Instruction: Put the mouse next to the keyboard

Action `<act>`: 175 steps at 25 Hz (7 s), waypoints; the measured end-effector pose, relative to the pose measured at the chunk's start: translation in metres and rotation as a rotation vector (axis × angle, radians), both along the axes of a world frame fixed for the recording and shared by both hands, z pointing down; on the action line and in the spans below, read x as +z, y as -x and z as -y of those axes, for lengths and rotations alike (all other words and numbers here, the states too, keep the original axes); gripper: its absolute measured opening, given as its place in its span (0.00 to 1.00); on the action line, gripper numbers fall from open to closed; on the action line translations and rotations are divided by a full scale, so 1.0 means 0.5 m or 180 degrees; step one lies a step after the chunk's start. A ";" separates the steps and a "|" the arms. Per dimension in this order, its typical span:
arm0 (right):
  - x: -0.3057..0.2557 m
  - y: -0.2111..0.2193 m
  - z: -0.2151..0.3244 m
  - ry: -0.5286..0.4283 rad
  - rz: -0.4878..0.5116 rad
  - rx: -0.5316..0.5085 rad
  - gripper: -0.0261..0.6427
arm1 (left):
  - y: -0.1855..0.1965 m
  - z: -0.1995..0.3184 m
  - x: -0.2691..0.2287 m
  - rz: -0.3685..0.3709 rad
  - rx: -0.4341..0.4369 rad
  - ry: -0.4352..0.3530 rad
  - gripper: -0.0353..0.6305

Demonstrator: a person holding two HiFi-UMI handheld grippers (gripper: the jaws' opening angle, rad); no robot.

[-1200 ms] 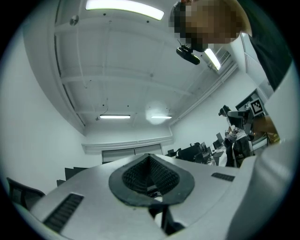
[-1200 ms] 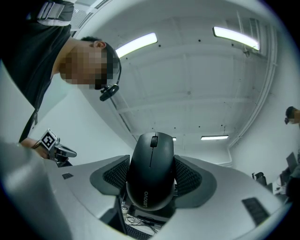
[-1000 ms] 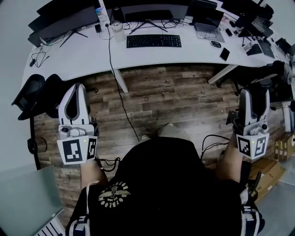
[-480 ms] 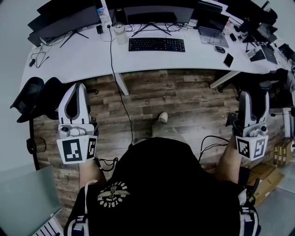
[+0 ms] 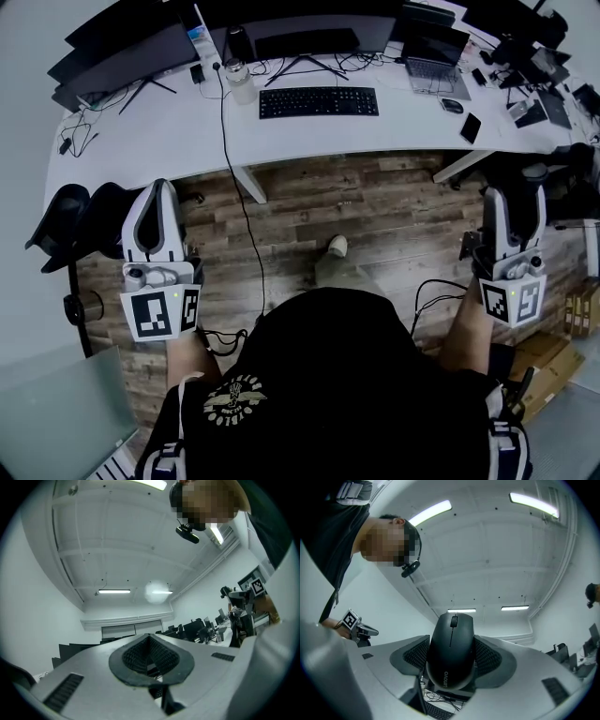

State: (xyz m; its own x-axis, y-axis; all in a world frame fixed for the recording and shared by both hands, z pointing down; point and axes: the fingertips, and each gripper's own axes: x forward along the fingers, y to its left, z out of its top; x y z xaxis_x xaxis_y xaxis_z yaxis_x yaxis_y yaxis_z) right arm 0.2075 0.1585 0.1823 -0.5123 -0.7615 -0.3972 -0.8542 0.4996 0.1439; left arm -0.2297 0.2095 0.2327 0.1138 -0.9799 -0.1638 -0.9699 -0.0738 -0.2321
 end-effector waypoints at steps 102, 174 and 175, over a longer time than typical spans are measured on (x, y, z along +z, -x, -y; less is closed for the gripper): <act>0.098 0.138 0.809 0.0606 -0.0048 0.0270 0.48 | 0.073 0.907 0.057 -0.0035 0.0528 0.0261 0.06; 1.204 0.009 1.000 0.4319 -0.1259 0.0642 0.48 | -0.037 1.031 0.299 0.0015 0.0526 0.0749 0.06; 1.209 0.008 0.998 0.4344 -0.1275 0.0653 0.48 | -0.033 1.028 0.299 0.0035 0.0509 0.0765 0.06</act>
